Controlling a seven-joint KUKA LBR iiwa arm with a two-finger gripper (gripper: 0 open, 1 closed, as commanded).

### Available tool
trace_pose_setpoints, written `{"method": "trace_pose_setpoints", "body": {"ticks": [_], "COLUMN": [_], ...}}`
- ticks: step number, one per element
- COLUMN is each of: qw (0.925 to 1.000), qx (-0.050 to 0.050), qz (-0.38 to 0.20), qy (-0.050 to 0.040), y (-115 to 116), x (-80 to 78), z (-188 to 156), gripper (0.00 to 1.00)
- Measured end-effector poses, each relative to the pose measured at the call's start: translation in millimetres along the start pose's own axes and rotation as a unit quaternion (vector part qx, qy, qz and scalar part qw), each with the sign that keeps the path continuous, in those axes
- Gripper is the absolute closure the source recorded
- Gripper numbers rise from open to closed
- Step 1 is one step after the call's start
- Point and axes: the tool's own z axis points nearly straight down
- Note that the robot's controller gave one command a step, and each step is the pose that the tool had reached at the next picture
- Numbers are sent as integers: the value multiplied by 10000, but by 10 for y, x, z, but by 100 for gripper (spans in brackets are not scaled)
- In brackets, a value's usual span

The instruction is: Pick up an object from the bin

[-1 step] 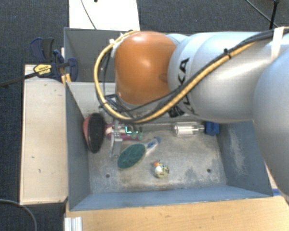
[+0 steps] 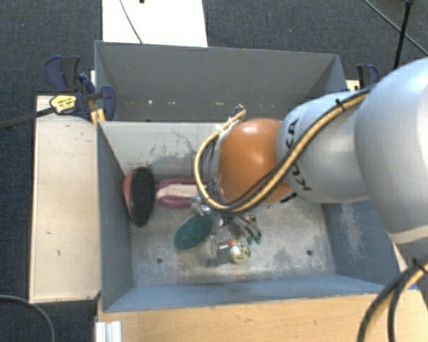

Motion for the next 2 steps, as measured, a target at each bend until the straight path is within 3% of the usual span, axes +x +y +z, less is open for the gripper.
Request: {"method": "trace_pose_setpoints", "body": {"ticks": [1,2], "qw": [9993,9955], "qx": [1,6], "qz": [-362,-944], "qy": [-55,-56], "y": [104,13], "x": [-33,-263], "z": [-348,-480], "gripper": [0,0]}}
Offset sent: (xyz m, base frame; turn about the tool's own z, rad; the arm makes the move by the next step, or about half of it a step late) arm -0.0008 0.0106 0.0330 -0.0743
